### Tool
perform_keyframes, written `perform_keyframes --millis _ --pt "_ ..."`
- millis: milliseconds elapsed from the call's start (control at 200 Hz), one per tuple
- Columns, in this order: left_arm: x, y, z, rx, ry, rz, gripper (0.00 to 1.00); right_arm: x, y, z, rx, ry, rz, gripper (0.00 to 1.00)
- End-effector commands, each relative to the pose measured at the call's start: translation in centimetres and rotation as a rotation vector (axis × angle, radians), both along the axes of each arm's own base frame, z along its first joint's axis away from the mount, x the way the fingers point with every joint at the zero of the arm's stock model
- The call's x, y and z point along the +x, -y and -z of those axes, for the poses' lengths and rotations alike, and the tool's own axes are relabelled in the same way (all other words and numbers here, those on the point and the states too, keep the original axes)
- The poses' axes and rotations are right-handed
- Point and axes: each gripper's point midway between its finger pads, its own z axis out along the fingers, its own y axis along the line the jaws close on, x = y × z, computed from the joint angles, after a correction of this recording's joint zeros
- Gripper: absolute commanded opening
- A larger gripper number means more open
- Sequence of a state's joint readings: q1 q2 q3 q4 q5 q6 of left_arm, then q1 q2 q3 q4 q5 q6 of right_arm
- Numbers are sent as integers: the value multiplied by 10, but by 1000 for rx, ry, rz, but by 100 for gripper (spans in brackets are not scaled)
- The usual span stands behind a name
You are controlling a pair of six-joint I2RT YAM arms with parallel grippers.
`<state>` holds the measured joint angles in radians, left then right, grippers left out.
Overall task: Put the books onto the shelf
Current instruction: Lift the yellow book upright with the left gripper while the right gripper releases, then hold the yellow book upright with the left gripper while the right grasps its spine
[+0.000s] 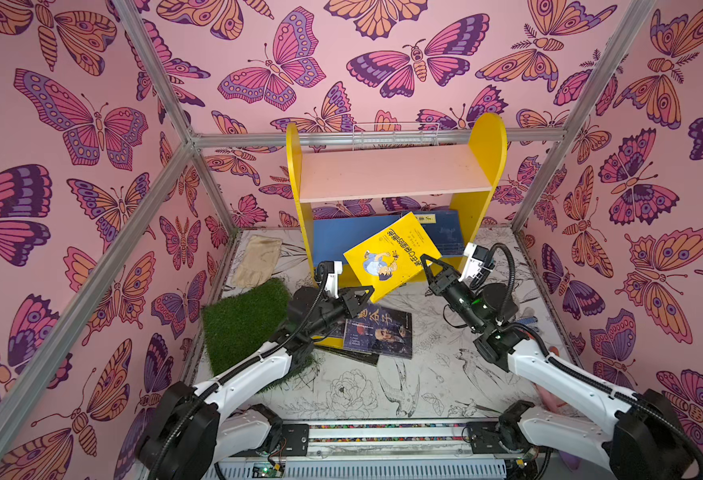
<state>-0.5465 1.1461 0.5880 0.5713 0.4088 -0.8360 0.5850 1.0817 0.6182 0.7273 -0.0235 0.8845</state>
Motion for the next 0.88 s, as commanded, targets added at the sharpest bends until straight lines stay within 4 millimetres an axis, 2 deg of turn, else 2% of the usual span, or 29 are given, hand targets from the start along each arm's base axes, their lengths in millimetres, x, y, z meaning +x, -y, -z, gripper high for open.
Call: perform_keyframes --millis 0,10,35,55,80,195,321,591,877 --pt "6 -21 -42 -4 139 -55 0 -8 1 40 -148 -72 0 16" --pt "4 -21 -43 0 143 -44 0 -9 2 41 -151 -75 2 19" --pt "8 -28 -45 3 139 -65 0 -10 8 46 -153 -85 7 35" --pt "-6 -21 -46 12 160 32 0 -10 12 47 -145 -96 13 42" --pt "-13 -19 -47 18 169 85 0 -9 18 49 -126 -109 18 49" --pt "-30 -23 -50 58 183 172 0 -6 48 49 -3 -126 21 59" --pt "-43 -26 -56 76 220 214 0 -6 62 47 40 -126 -36 62" --pt "-46 -27 -47 142 204 236 0 -32 33 8 -14 11 -279 64" --pt "-44 -29 -45 158 212 220 0 -32 37 5 -65 4 -244 66"
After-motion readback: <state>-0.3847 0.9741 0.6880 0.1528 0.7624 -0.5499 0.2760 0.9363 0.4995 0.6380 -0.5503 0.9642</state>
